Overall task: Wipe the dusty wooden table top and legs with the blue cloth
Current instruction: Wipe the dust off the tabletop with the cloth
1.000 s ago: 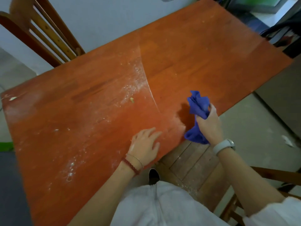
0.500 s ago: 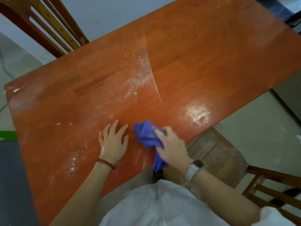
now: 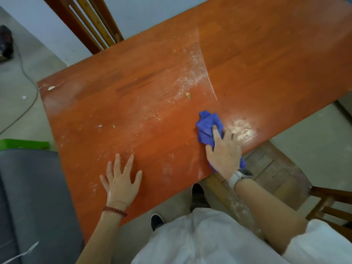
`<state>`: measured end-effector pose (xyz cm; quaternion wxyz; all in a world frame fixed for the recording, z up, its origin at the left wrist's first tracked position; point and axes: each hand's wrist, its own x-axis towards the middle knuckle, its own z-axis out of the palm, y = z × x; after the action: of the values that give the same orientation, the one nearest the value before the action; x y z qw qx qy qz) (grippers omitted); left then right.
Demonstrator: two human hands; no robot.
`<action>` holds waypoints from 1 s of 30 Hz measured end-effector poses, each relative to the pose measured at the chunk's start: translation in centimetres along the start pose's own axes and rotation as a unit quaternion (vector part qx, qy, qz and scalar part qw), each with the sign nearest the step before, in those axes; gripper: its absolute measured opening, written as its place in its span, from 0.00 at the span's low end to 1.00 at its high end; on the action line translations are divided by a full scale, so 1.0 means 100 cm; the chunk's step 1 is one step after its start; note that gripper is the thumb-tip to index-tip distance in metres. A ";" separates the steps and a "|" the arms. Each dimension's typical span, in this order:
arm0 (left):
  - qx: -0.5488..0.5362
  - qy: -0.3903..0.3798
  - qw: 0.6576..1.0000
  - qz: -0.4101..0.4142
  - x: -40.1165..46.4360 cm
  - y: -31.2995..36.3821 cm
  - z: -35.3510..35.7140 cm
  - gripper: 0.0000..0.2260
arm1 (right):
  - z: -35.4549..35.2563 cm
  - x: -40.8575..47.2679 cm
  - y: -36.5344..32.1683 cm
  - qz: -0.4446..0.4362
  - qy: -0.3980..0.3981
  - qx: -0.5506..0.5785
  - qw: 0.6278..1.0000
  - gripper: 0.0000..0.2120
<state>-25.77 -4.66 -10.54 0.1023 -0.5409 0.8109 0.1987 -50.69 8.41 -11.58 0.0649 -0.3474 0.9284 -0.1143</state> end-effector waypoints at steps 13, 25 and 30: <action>0.027 -0.031 0.997 0.069 0.022 -0.177 -0.040 0.25 | 0.057 -0.188 -0.214 -0.314 -0.109 0.188 0.924 0.24; -0.089 -0.004 0.983 0.158 0.037 -0.206 -0.044 0.18 | 0.072 -0.124 -0.231 -0.166 0.026 0.045 0.985 0.21; -0.136 -0.056 0.974 0.174 0.042 -0.213 -0.058 0.20 | 0.075 -0.212 -0.268 -0.445 -0.253 0.170 0.842 0.21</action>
<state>-7.56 -17.84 -11.47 0.0370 -0.3884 0.8509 0.3518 -16.35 1.51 -11.03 0.2974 -0.7239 0.5910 -0.1954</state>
